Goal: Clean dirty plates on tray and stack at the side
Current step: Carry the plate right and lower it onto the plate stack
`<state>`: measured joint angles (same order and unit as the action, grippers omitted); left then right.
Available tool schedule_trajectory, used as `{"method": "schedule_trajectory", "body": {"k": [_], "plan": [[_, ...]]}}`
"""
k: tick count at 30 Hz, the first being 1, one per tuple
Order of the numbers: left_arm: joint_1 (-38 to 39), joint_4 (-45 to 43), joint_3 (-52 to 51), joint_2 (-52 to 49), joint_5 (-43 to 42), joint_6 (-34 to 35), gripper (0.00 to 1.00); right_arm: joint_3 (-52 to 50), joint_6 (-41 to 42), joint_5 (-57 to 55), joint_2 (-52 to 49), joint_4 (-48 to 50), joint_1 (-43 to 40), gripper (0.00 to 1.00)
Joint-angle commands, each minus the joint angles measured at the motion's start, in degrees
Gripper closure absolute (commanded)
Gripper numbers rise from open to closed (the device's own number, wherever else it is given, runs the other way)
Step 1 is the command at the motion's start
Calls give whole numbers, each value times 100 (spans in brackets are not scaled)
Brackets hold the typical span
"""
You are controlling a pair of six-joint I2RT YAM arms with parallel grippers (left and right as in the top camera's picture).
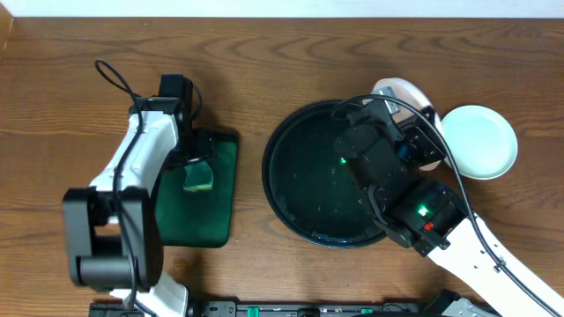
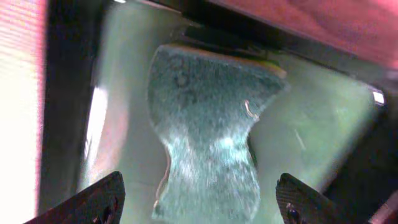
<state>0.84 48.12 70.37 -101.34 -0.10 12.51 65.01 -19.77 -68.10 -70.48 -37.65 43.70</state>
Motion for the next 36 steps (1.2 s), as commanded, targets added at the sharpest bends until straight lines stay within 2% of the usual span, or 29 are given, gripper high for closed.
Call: {"method": "schedule_trajectory", "body": {"k": [1,7,11,16,21,26,36], "plan": [[-28,85,85,634,-76,162,21,109,1335,1167,-2,-221,90,99],[17,352,85,1550,-94,173,21,109,3099,3641,-2,-610,-181,99],[201,682,85,2085,-98,216,21,109,3886,4463,-2,-704,-457,99],[702,1204,83,2485,-98,682,21,107,4712,5327,-4,-964,-1029,99],[1397,1346,83,2583,-94,695,21,107,4848,5519,-4,-1300,-2052,99],[1930,1244,83,2586,-72,734,21,107,4955,5980,-4,-1665,-3471,99],[2175,1231,83,2586,-74,863,21,-177,4791,6389,-214,-1665,-6304,99]]}}
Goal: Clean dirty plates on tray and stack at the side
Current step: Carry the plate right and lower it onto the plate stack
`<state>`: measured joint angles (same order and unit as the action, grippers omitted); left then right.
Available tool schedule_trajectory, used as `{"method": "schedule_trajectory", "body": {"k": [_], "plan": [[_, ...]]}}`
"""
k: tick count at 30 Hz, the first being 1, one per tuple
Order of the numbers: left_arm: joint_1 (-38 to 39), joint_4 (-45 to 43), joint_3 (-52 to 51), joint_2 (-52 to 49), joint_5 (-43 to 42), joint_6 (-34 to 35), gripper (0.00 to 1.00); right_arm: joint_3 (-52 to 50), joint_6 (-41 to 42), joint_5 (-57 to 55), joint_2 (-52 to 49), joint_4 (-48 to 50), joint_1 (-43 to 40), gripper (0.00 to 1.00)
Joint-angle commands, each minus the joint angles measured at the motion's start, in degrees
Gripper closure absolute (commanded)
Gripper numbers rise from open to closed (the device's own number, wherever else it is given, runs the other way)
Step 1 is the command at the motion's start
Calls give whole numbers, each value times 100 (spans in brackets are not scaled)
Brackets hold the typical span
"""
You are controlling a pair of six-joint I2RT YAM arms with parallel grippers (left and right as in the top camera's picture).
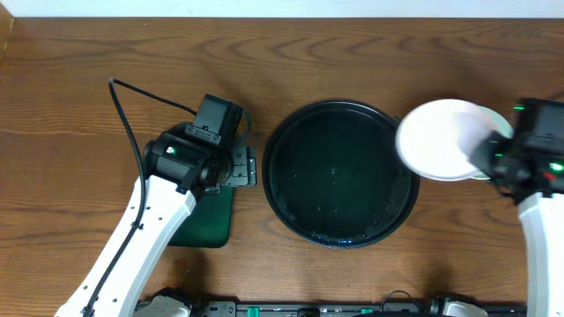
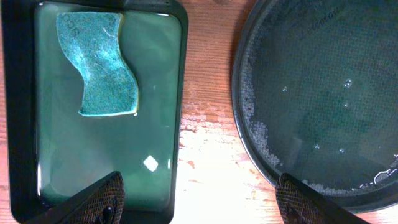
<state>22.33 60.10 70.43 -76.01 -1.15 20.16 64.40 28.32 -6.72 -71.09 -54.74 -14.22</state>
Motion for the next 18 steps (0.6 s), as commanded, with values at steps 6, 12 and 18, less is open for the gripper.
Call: {"method": "schedule_trajectory", "body": {"k": [6,12,18], "plan": [[26,37,76,52,31,98,21,-131,-26,295,-1016,192,-1541,99],[26,111,76,52,31,96,21,-131,35,708,-1991,702,-2124,99],[26,160,76,52,31,96,21,-131,-7,922,-2505,1137,-2358,99]]}}
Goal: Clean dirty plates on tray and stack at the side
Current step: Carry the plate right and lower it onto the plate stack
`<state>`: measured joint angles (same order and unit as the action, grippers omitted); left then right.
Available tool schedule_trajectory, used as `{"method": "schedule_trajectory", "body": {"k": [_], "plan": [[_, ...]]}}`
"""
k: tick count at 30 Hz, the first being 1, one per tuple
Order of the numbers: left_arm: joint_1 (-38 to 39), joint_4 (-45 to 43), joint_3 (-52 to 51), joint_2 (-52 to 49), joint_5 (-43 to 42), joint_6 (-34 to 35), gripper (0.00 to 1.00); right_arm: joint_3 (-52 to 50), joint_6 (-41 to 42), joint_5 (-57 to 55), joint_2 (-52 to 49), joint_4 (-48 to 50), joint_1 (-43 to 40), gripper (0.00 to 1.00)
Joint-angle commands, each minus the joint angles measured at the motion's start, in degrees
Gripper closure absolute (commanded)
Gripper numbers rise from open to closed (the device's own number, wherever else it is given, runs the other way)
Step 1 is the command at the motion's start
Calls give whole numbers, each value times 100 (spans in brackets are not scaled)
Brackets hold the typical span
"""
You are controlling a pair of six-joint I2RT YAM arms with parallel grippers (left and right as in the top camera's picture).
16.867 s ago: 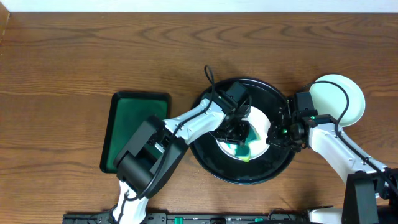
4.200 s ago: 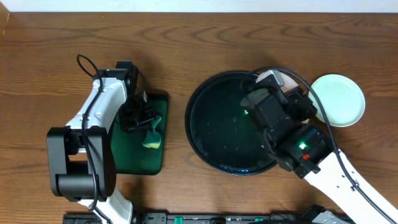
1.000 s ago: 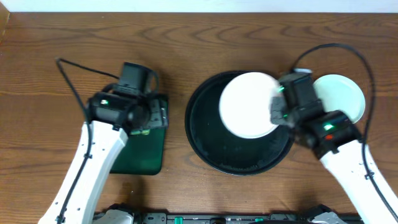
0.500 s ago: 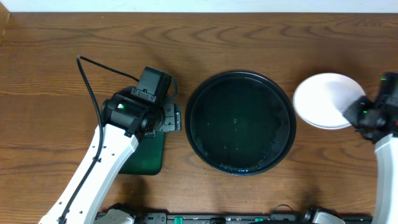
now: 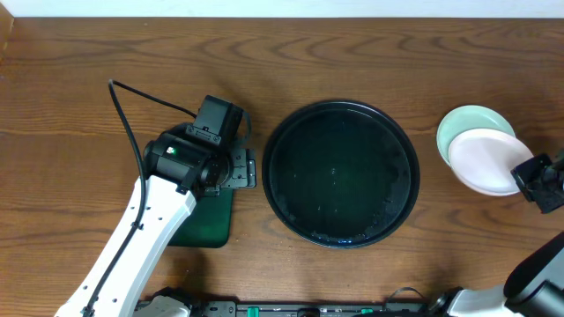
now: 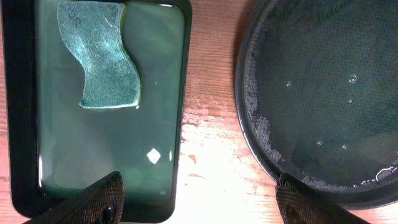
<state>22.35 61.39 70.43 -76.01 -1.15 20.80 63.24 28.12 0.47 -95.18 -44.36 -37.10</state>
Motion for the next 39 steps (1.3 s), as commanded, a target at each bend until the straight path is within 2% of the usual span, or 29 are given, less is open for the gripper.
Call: {"method": "schedule_trajectory", "body": {"k": [1,7,16,21,22,24,25,26,28,31,33,34,36,37,39], "plan": [[24,28,76,52,33,33,21,-15,15,227,-138,153,-66,99],[24,-17,76,52,33,33,21,-15,13,651,-339,610,105,99],[24,-17,76,52,35,31,21,-15,-9,664,-525,903,920,99],[24,-11,76,52,33,31,21,-15,85,105,-525,822,1198,91],[24,0,76,52,33,31,21,-15,96,-7,-525,778,1204,87],[24,24,76,52,33,28,21,-15,96,-208,-525,658,1196,53],[24,35,76,52,33,28,21,-13,96,-286,-522,586,1187,27],[24,44,76,52,33,31,21,-7,98,-350,-522,507,1178,19],[24,55,76,52,33,28,21,24,98,-365,-511,378,1150,11],[24,55,76,52,33,-81,21,138,90,-339,-369,177,1132,9],[24,26,76,63,35,-258,21,286,-66,-267,-181,55,1134,12],[24,2,79,83,35,-304,21,385,-164,-216,-59,-17,1139,15],[24,-37,79,157,42,-348,21,640,-369,-149,240,-219,1167,30],[24,-48,79,212,55,-361,21,785,-409,-149,393,-354,1189,33],[24,-57,79,358,166,-358,21,1071,-468,-149,686,-619,1237,31]]}}
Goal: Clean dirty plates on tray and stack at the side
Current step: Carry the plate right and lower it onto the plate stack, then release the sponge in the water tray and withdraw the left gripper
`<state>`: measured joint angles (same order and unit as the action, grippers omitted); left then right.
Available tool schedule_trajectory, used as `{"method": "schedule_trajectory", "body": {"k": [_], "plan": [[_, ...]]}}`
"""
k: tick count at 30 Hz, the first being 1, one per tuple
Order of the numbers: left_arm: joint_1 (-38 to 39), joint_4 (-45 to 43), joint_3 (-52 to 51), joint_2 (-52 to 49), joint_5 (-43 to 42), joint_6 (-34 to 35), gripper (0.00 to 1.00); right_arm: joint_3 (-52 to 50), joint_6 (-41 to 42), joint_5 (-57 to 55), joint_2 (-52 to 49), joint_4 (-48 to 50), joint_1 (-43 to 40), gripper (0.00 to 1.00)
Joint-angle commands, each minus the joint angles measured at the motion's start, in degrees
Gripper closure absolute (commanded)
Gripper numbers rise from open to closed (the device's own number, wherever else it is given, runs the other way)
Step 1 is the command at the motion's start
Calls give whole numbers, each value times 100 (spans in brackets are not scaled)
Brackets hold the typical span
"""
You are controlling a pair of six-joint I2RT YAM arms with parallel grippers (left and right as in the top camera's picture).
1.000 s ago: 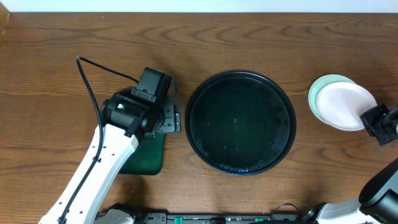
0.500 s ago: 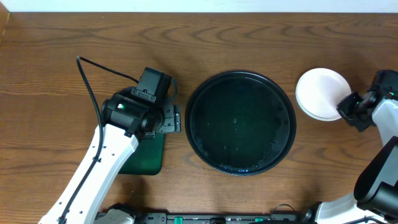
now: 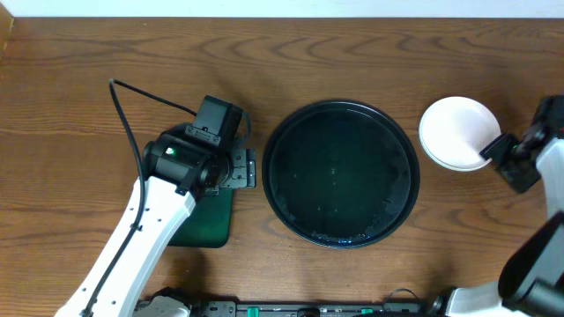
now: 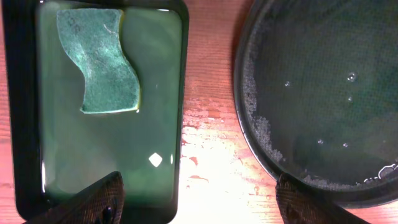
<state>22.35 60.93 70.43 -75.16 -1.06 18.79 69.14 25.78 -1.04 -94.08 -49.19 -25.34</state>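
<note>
A white plate (image 3: pixel 454 132) sits at the table's right side, right of the round black tray (image 3: pixel 342 173). It covers whatever lies beneath it. My right gripper (image 3: pixel 490 152) is at the plate's right rim and appears shut on it. The round tray (image 4: pixel 311 93) holds only water drops and foam. My left gripper (image 3: pixel 240 167) hangs open between the two trays, its fingertips (image 4: pixel 102 200) wide apart with nothing between them. A teal sponge (image 4: pixel 102 59) lies in the green rectangular tray (image 4: pixel 106 155).
The green tray (image 3: pixel 207 224) is mostly under my left arm in the overhead view. Wet wood shows between the two trays. A black cable (image 3: pixel 132 92) loops over the table's back left.
The white plate, with my right gripper at its rim, has moved up and left and now covers the pale green plate that showed beside it. My left arm has not moved.
My left gripper was low over the sponge while my right arm was over the round tray by the white plate. Then the left gripper stood high between the trays and the right held the plate past the tray's right rim. The plate then overlapped the green plate and now covers it.
</note>
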Motion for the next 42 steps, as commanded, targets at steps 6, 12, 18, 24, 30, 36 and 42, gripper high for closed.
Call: {"method": "schedule_trajectory", "body": {"k": [6,12,18,24,30,36,42], "plan": [[24,-4,79,1062,802,0,21,1078,-669,50,1513,-734,192,1],[24,28,79,2253,1617,304,21,1110,-1547,382,2527,-715,422,1],[24,304,229,3475,2347,682,21,1110,-3246,1711,3462,-568,935,1],[22,824,715,4260,2782,710,21,1110,-4669,2673,4116,-776,1486,1],[22,1917,1554,4492,3635,863,21,1110,-5029,2791,4494,-1095,1869,1],[-212,3340,2448,4494,4343,1611,21,1110,-5165,2855,4559,-1576,2004,1],[-977,3585,3095,4588,4341,1224,17,1110,-5285,2905,4559,-1779,2151,1]]}}
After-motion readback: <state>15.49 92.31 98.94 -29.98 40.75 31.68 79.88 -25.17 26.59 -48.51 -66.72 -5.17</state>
